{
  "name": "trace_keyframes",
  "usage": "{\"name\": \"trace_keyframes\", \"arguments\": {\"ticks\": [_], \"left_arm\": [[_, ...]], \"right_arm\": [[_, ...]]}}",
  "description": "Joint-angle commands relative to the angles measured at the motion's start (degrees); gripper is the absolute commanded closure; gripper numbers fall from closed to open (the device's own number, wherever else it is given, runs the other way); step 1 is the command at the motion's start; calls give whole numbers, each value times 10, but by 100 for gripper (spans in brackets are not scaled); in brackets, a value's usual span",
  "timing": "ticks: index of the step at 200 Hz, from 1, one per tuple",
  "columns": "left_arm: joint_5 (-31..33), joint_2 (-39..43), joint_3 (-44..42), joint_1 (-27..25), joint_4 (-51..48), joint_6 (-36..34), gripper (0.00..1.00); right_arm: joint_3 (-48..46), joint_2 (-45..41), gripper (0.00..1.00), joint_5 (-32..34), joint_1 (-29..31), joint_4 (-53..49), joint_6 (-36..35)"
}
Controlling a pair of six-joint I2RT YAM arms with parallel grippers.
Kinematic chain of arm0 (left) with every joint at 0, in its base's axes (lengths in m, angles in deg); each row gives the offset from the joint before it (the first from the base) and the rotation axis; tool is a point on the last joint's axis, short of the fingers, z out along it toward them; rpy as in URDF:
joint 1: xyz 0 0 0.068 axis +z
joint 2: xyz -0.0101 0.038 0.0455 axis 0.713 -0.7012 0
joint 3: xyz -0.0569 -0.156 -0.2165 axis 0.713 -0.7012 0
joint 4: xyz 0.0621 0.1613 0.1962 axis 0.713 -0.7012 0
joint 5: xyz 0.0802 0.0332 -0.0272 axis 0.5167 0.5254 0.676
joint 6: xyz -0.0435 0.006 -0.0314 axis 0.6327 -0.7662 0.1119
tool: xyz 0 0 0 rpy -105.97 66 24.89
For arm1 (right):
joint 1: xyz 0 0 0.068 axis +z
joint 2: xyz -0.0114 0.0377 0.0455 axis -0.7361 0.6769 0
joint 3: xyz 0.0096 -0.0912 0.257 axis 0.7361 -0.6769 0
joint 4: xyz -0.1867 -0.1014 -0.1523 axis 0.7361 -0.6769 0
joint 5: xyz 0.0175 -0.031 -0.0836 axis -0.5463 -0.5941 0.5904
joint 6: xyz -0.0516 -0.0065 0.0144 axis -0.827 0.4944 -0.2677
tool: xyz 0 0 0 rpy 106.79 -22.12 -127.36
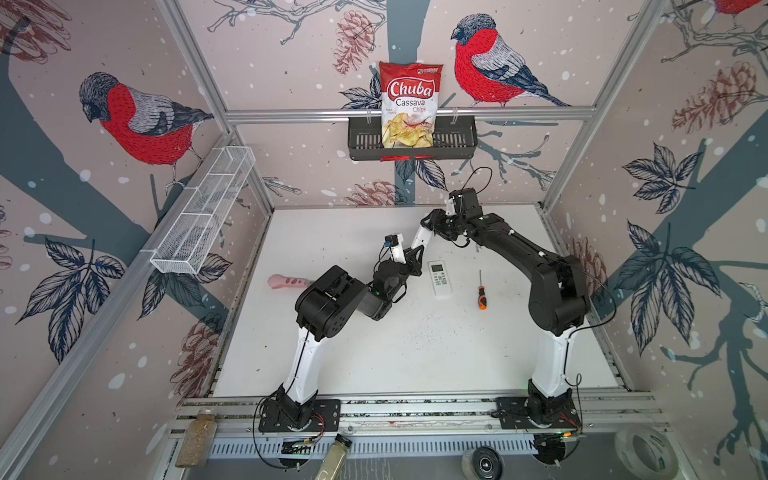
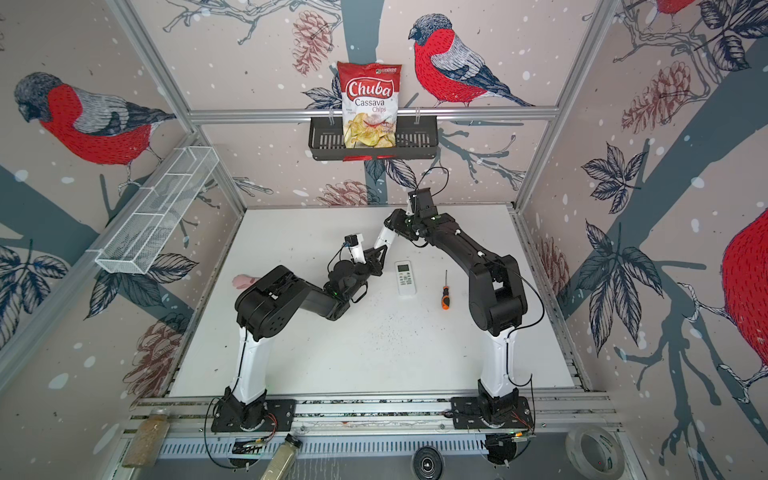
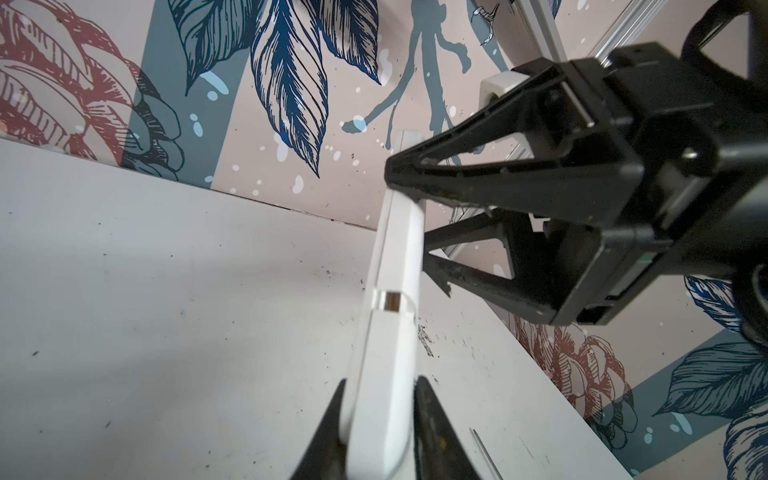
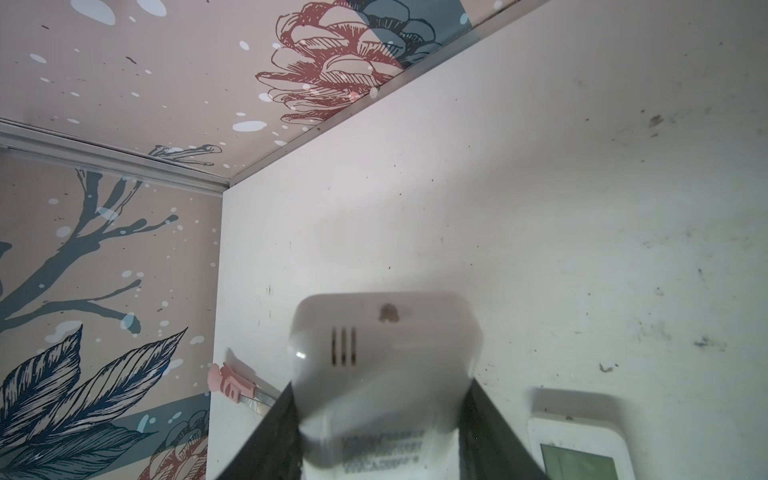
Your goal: Unload the batteries from the remote control
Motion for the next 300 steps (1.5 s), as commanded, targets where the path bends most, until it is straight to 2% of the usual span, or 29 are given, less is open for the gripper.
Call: {"name": "trace_keyframes", "arguments": {"ticks": [1,50,134,192,235,276,300], "left_arm": [[-7,6,-4,-1,24,-1,71],[-9,14,-15,-3,30,-5,68],[-14,21,-28,-15,35,-9,76],[-8,27,-29,-14,27,-16,76],[3,25,-43,-3,35,0,50],[-2,27,-32,4,28,-3,50],[-10,26,-21,5,22,-4,54]], "right_arm": [[-1,-7,73,-4,-1,28,-4],[-1,-7,74,-2,-2,27,-6],[-3,0,75,0,-8,30,-3],[-2,2,76,0,-9,32,-3],[-1,0,75,-3,-8,31,-6],[-6,-4,75,-5,-6,33,-6],[-7,-2,75,-6,-6,35,-5]]}}
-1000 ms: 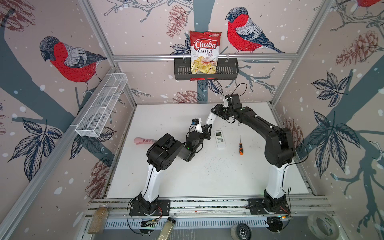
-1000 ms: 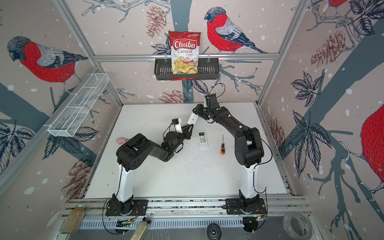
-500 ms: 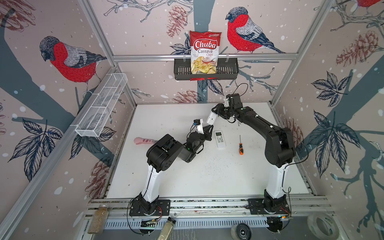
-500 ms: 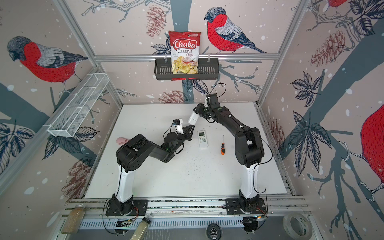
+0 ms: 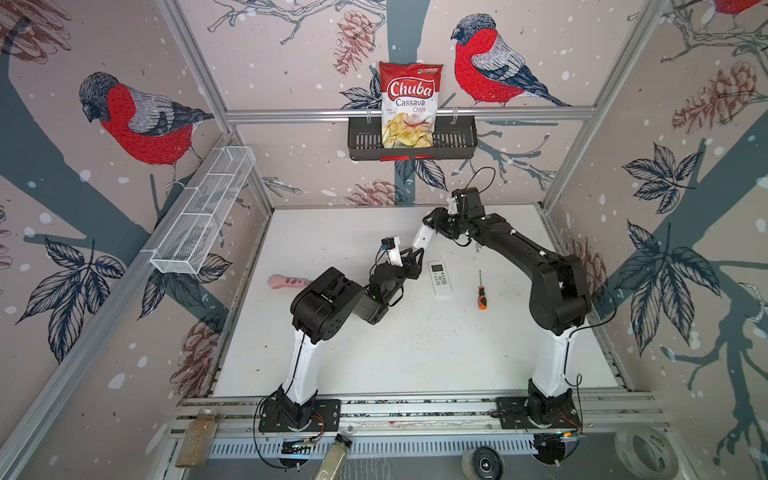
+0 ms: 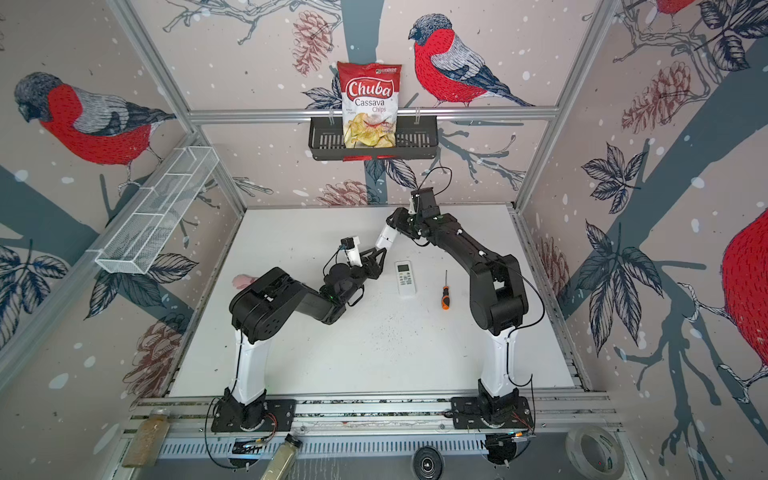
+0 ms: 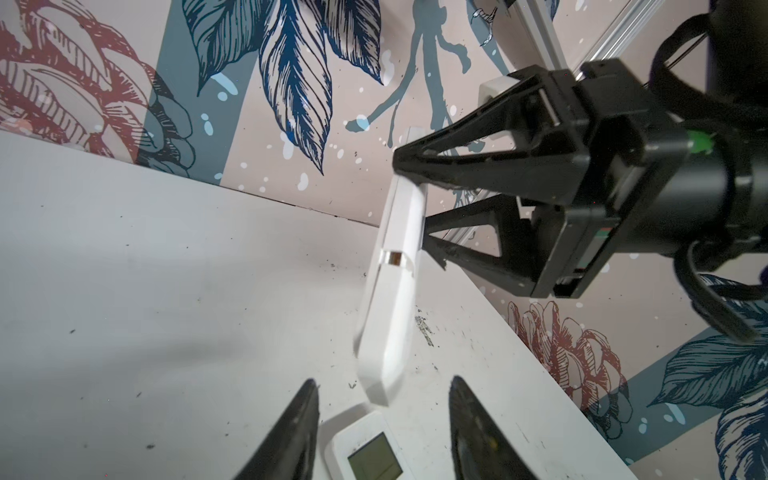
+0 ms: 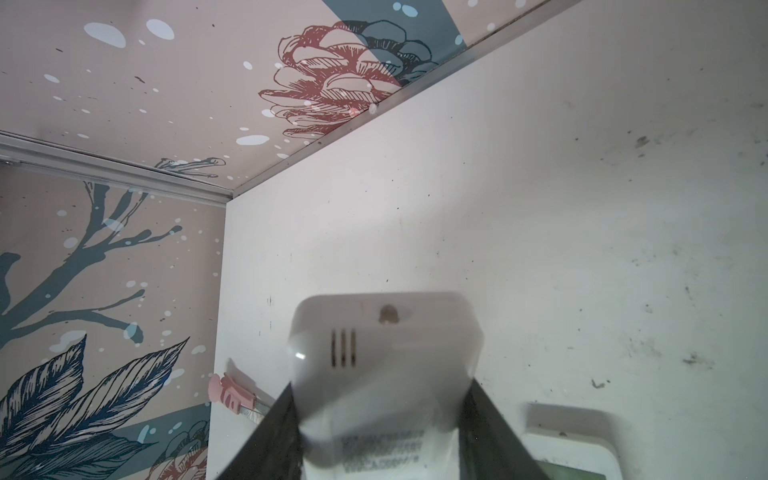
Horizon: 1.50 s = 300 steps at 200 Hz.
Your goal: Unload the batteries from the remote control
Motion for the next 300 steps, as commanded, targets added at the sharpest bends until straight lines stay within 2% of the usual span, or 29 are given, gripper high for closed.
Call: {"name": "trace_keyframes", "arguments": {"ticks": [1,52,163,241,278,300], "left_arm": [[-10,3,10,1,9,-3,54],[-17,-3,12,0,13,4,64],[-22,-4,17,-12,24,10,74],[-20,-8,13,-18,28,13,74],[-12,-8,-1,-18,34,17,58],[-10,-8,-7,-18,36,17,57]], "right_arm": [[-1,-3,75,-5,1,19,-6],[0,0,75,-4,-1,19,-7],[-9,6,76,-5,-3,26,-6],[-18,7,76,-5,-7,32,-6],[-20,4,77,-3,-8,33,-5],[-20,5,78,-4,-9,34,-5]]}}
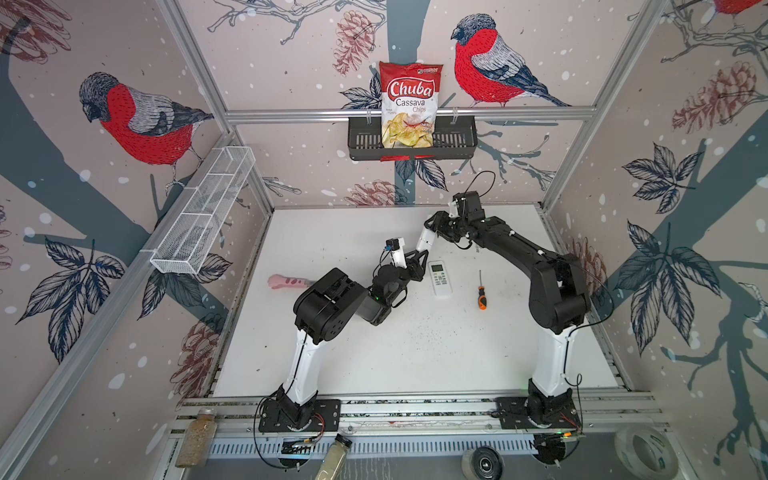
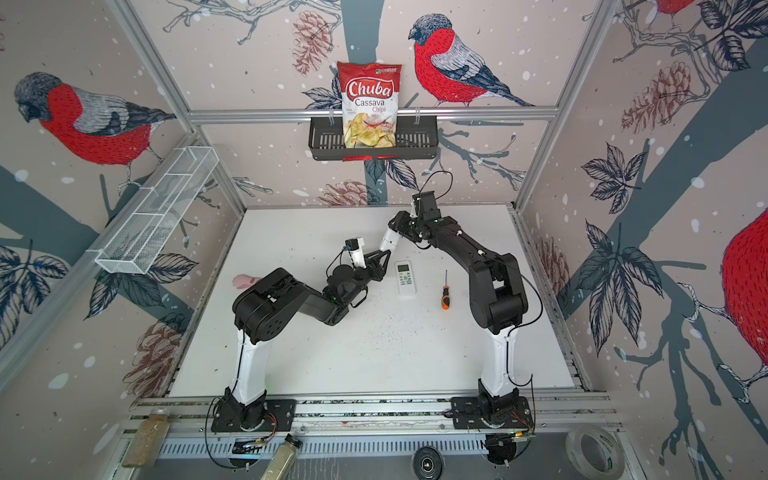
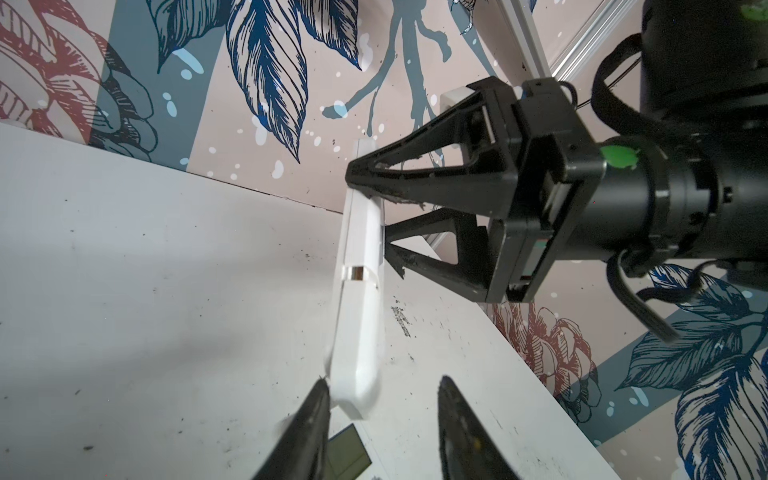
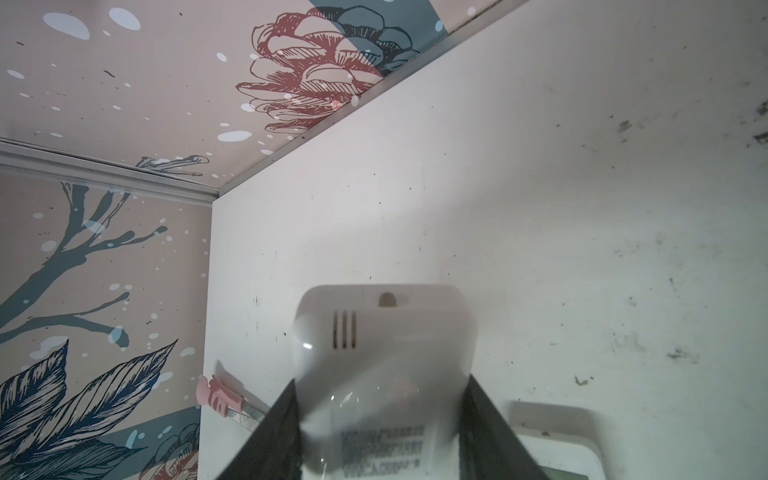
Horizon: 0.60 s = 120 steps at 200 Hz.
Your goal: Unload the batteries from the remote control
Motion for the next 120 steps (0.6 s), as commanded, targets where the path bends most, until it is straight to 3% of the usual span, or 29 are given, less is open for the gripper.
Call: {"name": "trace_keyframes", "arguments": {"ticks": [1,61,120], "left_arm": [[2,-1,-4,-2,29,3,57],[18,-15,42,1,-34,8,51],[23,-23,55,6,-51,14,78]], "right_arm": [[0,-1,78,-2,-1,20,-5],[-1,-6,79,7,11,23,-3],[0,-9,80,14,9,19,-8]]}}
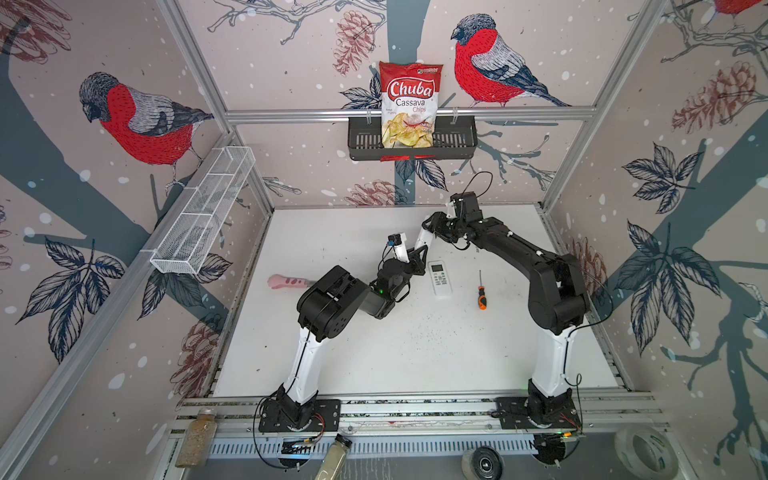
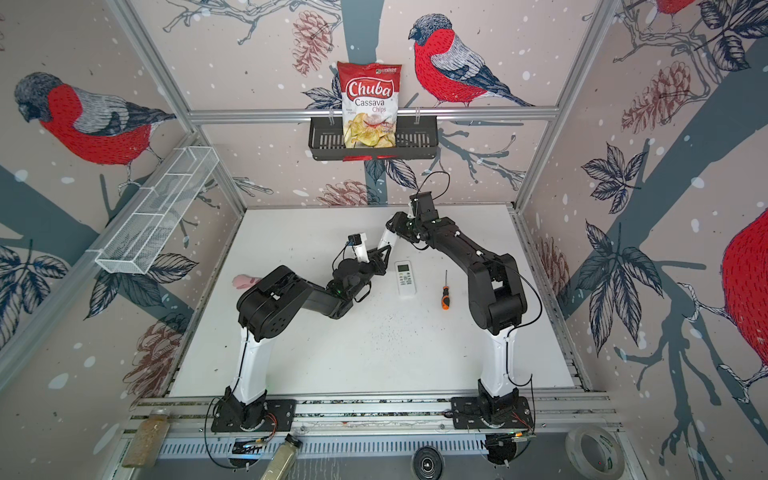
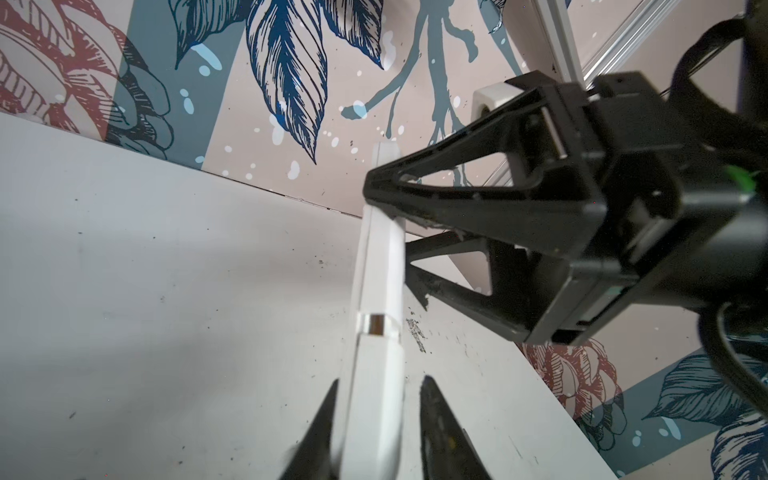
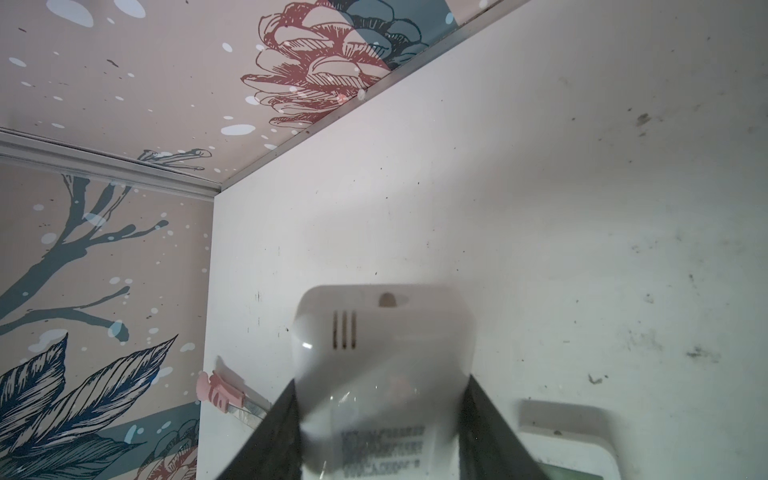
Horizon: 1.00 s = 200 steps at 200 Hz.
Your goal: Unload the batteries from the remote control
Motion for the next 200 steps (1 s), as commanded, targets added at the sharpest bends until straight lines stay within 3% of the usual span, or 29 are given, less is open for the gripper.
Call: {"name": "trace_keyframes", "arguments": {"ticks": [1,90,144,200], "left_arm": [[3,-2,-4,2,8,3,78],[-8,14,-49,2,45,-2,74],[-17,16,-72,2,81,4,60],[-22,19,-65,0,94,11,59]], "right_arm": [[2,-6,80,5,-3,16,-7],[19,6,81,3,-14,11,-7],[15,6,82,4,-14,13,-7],[14,6,82,9,-13,13,-7]]}}
